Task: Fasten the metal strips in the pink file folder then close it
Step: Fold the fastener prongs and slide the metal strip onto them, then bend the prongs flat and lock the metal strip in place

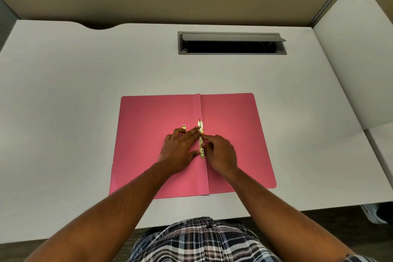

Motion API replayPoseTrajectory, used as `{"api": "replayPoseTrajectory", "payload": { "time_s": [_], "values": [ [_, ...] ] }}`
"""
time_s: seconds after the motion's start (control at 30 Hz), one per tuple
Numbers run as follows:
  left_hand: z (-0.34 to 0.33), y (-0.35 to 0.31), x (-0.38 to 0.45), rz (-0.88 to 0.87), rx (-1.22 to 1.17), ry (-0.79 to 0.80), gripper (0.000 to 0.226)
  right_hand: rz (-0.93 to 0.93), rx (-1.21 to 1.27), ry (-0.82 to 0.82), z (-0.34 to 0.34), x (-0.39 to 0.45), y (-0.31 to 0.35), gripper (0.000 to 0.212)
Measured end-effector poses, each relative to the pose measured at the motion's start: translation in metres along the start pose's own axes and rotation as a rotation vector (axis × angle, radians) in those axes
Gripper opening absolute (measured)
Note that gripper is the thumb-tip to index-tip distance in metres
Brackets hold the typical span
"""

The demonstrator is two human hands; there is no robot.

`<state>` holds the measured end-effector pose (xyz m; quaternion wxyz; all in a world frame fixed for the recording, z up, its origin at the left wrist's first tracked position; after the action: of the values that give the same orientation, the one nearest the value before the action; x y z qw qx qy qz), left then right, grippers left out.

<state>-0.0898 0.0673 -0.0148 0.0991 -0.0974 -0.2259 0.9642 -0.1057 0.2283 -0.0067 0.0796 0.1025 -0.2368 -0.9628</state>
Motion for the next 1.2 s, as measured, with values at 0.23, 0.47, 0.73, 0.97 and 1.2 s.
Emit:
{"api": "replayPoseTrajectory", "payload": {
  "time_s": [0.23,0.47,0.73,0.97,1.2],
  "values": [
    [0.001,0.0,0.0,0.0,0.048,0.016,0.077,0.004,-0.007,0.121,0.003,0.012,-0.005,0.034],
    [0.003,-0.003,0.001,0.026,0.099,0.032,0.079,-0.136,0.188,0.006,0.022,0.049,-0.008,0.018],
    [0.006,-0.01,0.004,0.024,0.184,0.065,0.081,0.07,0.125,0.131,0.025,0.085,0.015,0.015],
    [0.002,-0.01,0.005,-0.032,0.273,0.092,0.079,0.003,0.039,0.112,0.032,0.099,0.006,0.008],
    [0.0,-0.009,0.005,-0.073,0.306,0.112,0.078,0.063,-0.004,0.159,0.032,0.107,0.006,0.007]
  ]
}}
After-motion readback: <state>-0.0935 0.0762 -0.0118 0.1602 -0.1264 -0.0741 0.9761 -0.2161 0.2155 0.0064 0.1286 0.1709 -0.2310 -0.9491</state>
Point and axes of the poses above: each hand's wrist, its own x-axis towards the middle knuckle, its own z-axis out of the back of the hand, y = z × x, the point moved 3 cm from there along x, towards the middle knuckle, and after that the axes turned 9 degrees about -x, right-handed, at the moved point
